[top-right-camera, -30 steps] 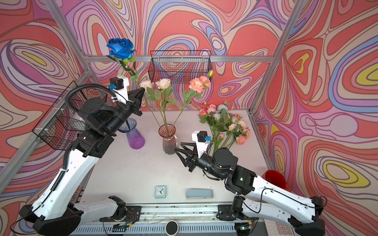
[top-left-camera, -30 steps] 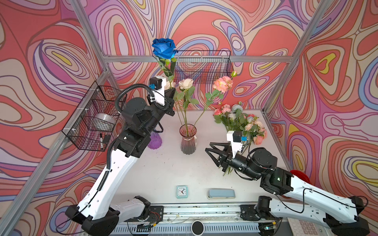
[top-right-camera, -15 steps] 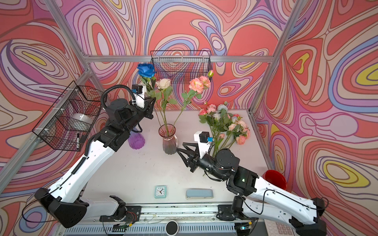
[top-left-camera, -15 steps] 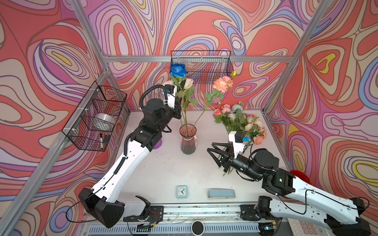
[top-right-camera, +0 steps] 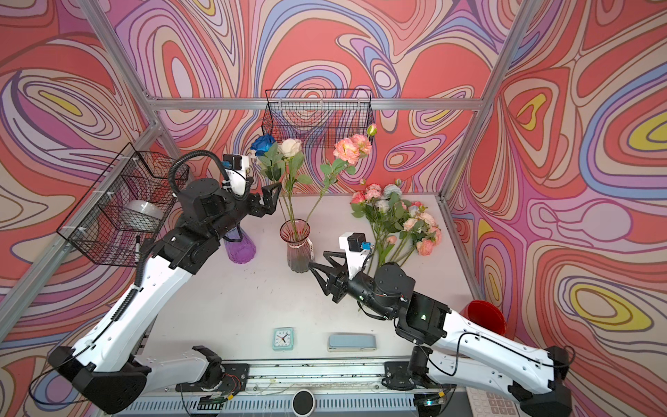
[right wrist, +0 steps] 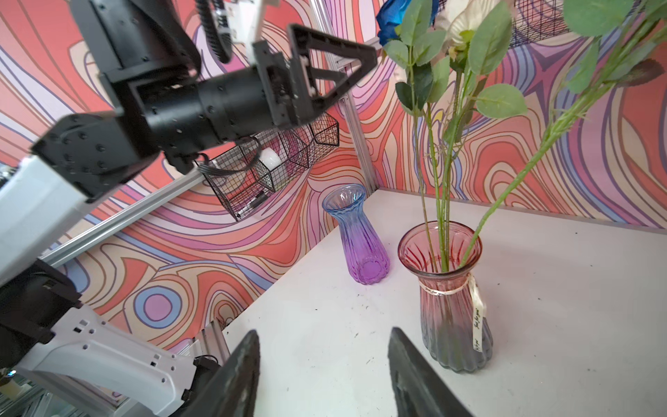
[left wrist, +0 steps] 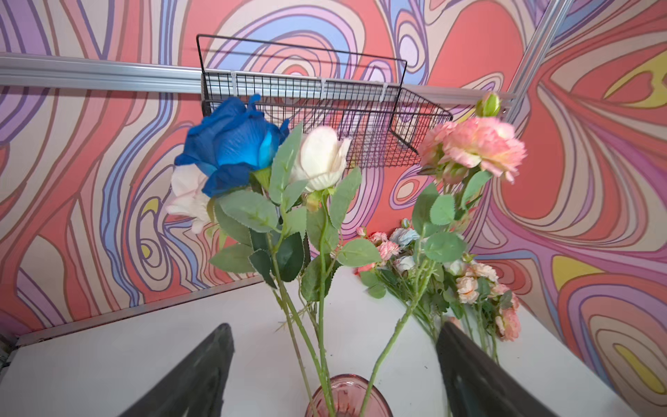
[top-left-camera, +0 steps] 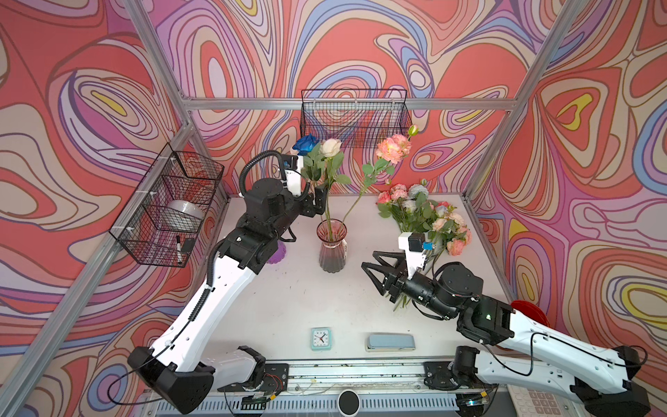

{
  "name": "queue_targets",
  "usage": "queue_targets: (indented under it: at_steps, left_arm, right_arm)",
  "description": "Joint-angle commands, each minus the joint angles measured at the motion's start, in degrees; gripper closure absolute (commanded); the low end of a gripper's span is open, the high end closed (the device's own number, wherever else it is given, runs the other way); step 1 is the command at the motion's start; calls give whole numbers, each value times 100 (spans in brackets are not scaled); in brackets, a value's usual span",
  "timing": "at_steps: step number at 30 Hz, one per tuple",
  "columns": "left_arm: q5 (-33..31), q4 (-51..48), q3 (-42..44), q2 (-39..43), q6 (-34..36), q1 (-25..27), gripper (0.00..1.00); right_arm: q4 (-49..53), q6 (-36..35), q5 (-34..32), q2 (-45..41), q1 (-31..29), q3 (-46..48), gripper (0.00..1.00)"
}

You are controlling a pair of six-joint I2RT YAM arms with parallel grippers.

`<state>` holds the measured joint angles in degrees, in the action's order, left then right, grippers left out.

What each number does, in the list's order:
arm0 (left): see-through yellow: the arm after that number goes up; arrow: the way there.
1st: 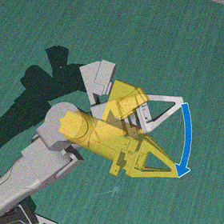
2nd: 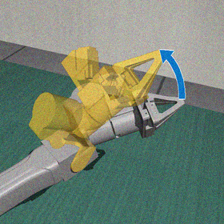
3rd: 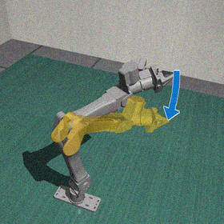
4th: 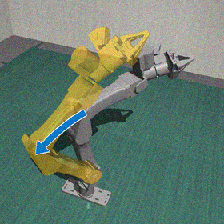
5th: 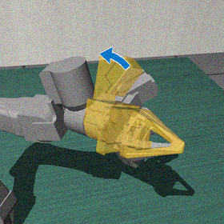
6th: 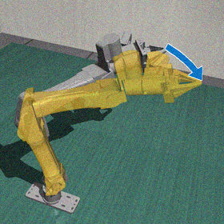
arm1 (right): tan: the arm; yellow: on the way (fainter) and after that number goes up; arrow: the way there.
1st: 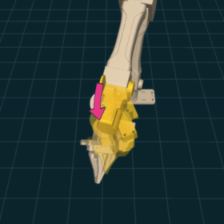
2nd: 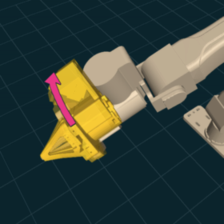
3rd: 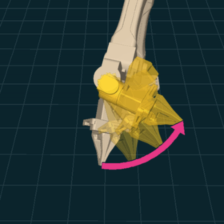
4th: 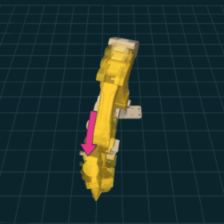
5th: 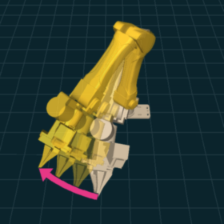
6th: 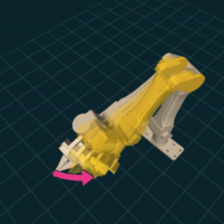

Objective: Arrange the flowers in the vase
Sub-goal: 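Lower the blue rose stem into the pink vase and open the left gripper, then draw the left gripper back while the right gripper closes on another bouquet stem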

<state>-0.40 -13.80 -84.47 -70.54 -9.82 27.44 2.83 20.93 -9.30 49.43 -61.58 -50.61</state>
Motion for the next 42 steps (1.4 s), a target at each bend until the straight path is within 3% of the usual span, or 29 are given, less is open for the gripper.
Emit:
queue_targets:
  at_steps: [1, 5, 8, 13, 17, 26, 29, 37, 42]
  left_arm:
    - [341, 6, -341, 389, -471, 11, 5]
    - [572, -94, -227, 813, -948, 13, 2]
    - [654, -53, 376, 1331, -1388, 12, 0]
    - [585, 203, 1984, 2393, -2140, 15, 0]
    - [661, 474, 3302, 3046, -2896, 16, 0]
    - [1266, 1119, 5301, 3214, -4005, 58, 0]
    - [1367, 1281, 5736, 3213, -4145, 110, 1]
    - [1419, 1048, 5903, 3348, -4098, 141, 1]
    - [1342, 925, 5975, 3483, -4036, 142, 1]
  right_arm:
    - [180, 139, -285, 209, -12, 29, 40]
    - [360, 361, -683, 536, 1, -1, 39]
    - [686, 615, -967, 896, 183, -87, 40]
    - [591, 1336, 31, 1305, 1259, 215, 44]
    - [649, 1598, 251, 1600, 1887, 341, 47]
    - [955, 1758, 694, 2405, 3517, 249, 51]
    - [1046, 1816, 816, 2720, 4100, 193, 53]
    - [1123, 1852, 632, 3558, 5498, 28, 56]
    - [1329, 1718, 287, 4146, 5818, -382, 59]
